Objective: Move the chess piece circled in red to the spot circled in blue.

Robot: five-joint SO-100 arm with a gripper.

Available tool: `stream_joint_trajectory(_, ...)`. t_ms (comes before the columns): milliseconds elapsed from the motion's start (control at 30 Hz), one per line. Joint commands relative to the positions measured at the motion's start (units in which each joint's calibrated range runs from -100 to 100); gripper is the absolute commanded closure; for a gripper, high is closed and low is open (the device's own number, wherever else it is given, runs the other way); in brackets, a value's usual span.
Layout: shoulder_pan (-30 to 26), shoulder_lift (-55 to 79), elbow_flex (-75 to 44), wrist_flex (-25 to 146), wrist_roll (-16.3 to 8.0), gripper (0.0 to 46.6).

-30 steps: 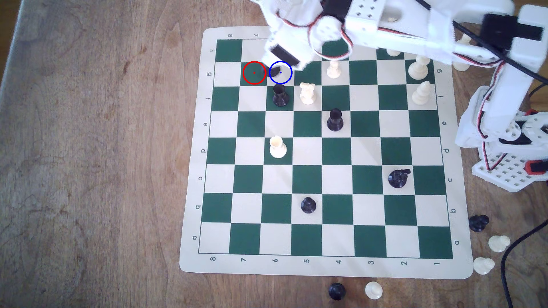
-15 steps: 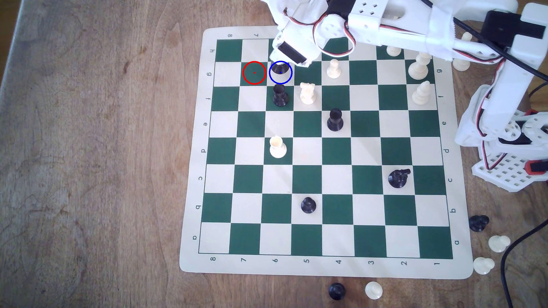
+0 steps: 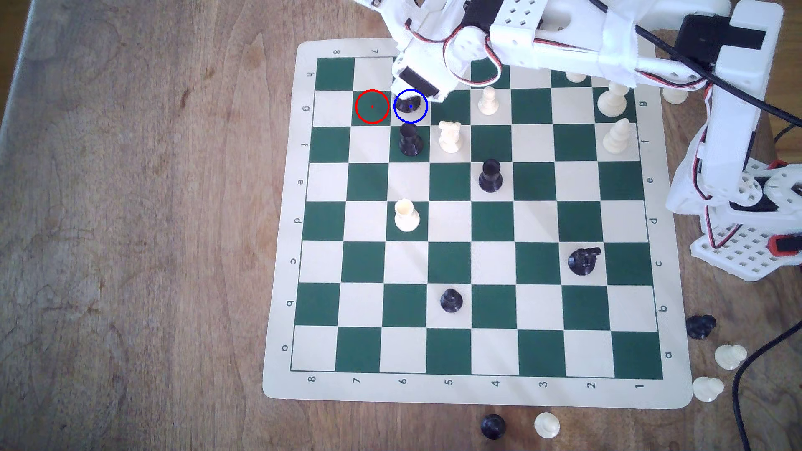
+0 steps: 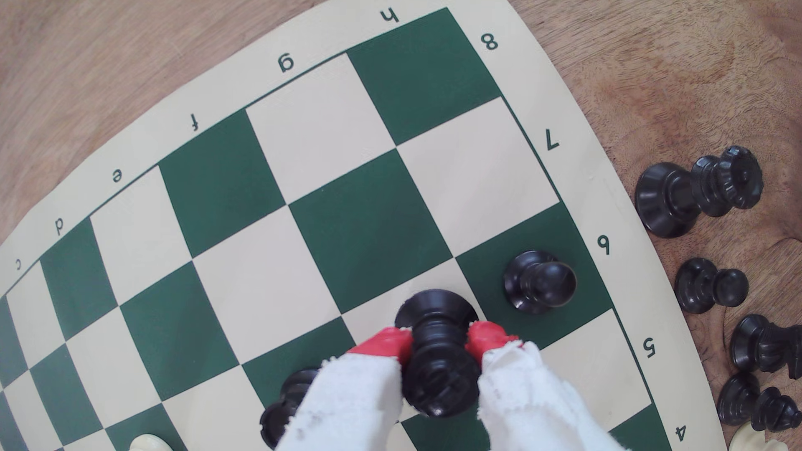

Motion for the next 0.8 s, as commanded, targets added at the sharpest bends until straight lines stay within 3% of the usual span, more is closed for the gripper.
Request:
stream_joint_trajectory(0, -0.7, -1.3, -5.5, -0.4, 0.3, 46.4)
stream_joint_trajectory(233, -0.8, -0.3, -5.3, 0.3, 0.4, 45.4)
stream_joint_trajectory(267, -0.7, -0.3, -5.2, 0.3, 0.4, 41.7)
stream_joint_trajectory(467, -0.1, -1.3, -5.1, -0.2, 0.7, 31.2)
stream_joint_trajectory(767, 1.4, -8.2, -0.4, -3.1, 0.2, 26.4)
